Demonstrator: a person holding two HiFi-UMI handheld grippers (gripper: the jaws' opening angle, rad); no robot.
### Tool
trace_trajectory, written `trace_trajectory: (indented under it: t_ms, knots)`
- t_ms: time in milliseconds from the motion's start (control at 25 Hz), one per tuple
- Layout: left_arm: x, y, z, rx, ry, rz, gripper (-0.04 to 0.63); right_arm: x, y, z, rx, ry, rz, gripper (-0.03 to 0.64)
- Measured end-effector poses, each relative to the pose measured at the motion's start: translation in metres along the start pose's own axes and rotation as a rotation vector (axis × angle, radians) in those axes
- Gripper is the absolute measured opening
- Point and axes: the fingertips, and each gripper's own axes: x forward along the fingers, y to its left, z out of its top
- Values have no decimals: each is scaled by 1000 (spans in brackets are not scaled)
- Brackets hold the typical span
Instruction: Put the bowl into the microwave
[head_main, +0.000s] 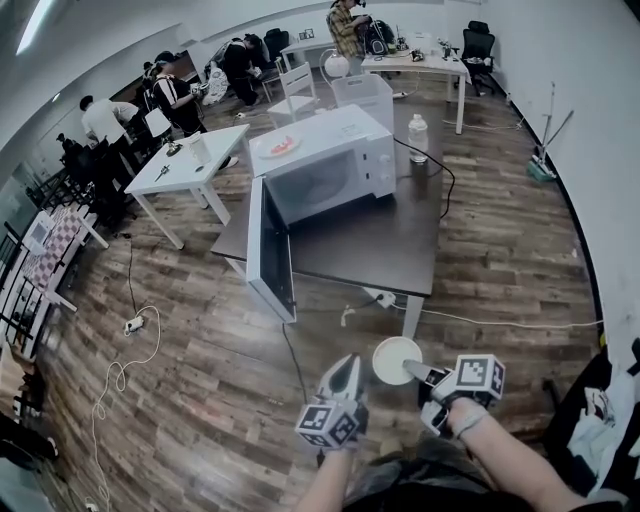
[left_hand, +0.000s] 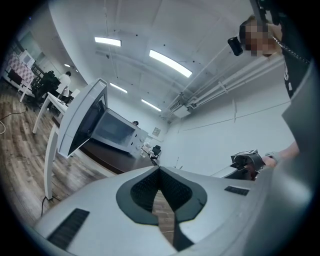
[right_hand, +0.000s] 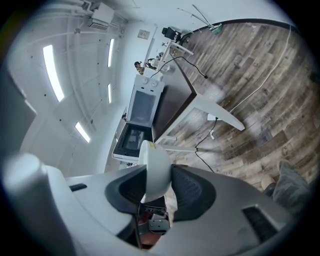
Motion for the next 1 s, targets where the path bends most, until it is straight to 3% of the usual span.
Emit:
trace_trajectory:
  t_ms: [600, 1000]
  knots:
    - [57, 48, 27, -5, -28, 61, 11, 68, 13, 53, -20, 103, -4, 138]
    - [132, 83, 44, -8, -42, 92, 11, 118, 24, 121, -32, 145, 5, 138]
